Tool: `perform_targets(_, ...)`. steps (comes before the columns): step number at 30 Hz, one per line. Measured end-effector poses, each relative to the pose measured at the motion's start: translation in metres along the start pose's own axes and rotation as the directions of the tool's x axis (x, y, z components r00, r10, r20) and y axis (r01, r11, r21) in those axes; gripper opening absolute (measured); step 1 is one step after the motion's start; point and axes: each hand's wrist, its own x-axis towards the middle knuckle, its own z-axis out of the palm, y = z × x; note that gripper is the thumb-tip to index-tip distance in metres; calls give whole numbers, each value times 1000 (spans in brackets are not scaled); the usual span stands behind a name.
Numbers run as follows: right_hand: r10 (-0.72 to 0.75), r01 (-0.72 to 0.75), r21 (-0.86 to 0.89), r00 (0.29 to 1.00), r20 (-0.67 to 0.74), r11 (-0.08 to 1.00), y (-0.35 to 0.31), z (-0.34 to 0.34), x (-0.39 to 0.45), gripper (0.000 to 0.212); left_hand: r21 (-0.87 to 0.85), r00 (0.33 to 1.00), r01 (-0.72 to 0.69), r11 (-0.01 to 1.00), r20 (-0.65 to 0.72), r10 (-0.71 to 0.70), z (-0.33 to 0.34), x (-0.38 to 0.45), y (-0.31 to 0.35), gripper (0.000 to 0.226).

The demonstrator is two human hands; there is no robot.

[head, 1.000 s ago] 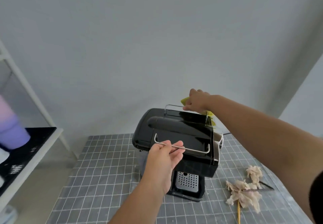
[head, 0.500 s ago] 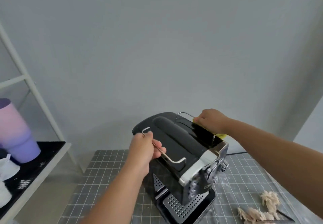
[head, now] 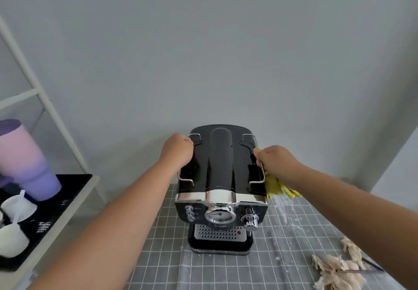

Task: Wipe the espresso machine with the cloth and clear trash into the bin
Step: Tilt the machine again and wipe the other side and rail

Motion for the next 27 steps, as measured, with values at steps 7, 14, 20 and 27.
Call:
perform_targets(7,53,-51,33,998,-44,998,6,12,-2,42,-9,999,22,1000,23,-22,17,14,-13,32)
perform_targets(14,117,-116,11,991,-67,993,25,17,-4,43,-69,997,71,995,19,-70,43,10,-23,18)
perform_targets(20,117,-117,4,988,-99,993,27,15,0,44,-182,998,62,981,-1,-63,53,2,-27,16)
perform_targets(27,103,-103,4,990,-100,995,37,20,-2,42,-187,997,78,979,7,-78,60,-5,-35,19)
